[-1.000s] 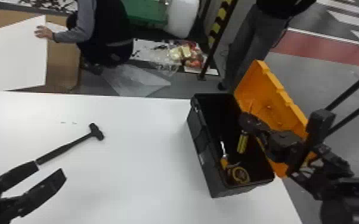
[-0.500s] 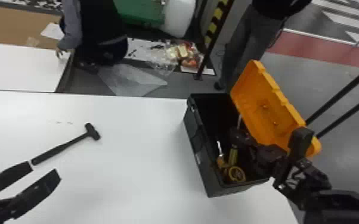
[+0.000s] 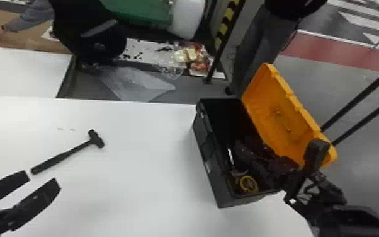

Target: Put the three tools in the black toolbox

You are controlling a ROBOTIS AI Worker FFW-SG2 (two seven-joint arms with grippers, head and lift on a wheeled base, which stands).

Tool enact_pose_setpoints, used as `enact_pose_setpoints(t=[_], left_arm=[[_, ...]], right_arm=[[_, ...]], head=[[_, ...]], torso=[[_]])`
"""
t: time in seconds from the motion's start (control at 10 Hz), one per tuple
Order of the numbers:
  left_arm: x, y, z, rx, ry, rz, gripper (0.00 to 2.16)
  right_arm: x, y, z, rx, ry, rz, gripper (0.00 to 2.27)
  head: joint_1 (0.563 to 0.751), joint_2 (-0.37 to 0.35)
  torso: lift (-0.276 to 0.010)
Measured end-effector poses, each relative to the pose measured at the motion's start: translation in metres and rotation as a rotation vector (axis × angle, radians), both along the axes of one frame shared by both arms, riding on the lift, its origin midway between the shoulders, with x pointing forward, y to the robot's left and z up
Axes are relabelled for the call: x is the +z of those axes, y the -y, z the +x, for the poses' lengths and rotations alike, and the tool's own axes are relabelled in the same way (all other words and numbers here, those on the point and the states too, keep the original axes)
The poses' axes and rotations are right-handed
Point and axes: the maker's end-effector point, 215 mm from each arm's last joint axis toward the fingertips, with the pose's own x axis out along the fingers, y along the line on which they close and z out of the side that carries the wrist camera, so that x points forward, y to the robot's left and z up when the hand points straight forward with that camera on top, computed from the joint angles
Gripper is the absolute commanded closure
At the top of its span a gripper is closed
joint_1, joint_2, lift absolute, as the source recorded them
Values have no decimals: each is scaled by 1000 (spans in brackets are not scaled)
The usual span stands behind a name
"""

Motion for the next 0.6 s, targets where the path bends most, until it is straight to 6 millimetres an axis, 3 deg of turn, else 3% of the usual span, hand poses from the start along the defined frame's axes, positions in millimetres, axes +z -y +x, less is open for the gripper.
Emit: enact_pose_setpoints(t=[0.3, 0.6], left_arm=[[-5, -26, 2, 59, -10, 55, 19], [-8, -74, 2, 123, -9, 128, 19]], right_arm=[[14, -53, -15, 7, -11, 193, 56], [28, -103, -31, 42, -16, 351, 56]], head=[[695, -206], [695, -69]], torso=[[-55], [-55]])
